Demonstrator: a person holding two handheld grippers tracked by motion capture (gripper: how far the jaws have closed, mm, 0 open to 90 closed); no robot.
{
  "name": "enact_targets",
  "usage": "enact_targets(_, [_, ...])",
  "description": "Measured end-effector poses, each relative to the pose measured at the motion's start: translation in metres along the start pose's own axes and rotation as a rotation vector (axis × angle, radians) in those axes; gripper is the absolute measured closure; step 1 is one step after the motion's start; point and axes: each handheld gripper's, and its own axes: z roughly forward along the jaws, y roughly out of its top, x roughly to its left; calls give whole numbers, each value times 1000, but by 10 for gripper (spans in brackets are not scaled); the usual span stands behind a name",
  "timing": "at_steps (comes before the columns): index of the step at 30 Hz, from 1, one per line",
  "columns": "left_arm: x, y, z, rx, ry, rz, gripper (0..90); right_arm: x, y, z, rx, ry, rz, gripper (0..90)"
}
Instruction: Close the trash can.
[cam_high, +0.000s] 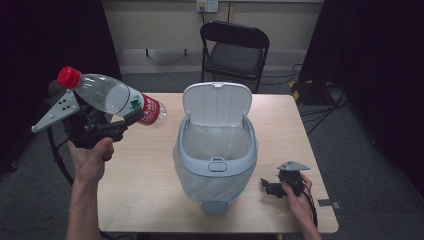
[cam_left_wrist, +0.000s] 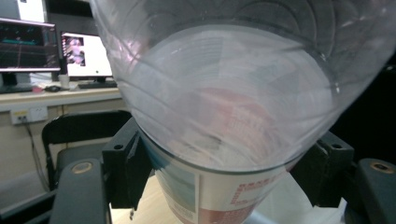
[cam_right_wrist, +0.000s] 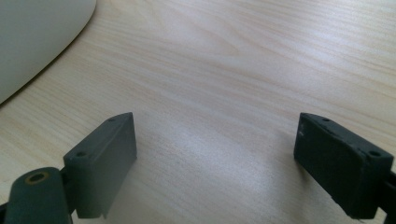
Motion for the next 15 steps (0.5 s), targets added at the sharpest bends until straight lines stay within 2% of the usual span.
enact_targets(5, [-8, 14, 5, -41, -45, 18, 290, 0, 0, 0, 0, 0, 0, 120])
enact_targets(8, [-13, 20, 10, -62, -85, 6, 290, 0, 0, 0, 1, 0, 1, 120])
enact_targets(11, [-18, 22, 18, -62, -119, -1, 290, 0, 0, 0, 1, 0, 1, 120])
enact_targets(14, [-21, 21, 28, -59, -172, -26, 290, 0, 0, 0, 1, 0, 1, 120])
enact_targets(15, [-21, 19, 32, -67, -216, -53, 289, 0, 0, 0, 0, 0, 0, 120])
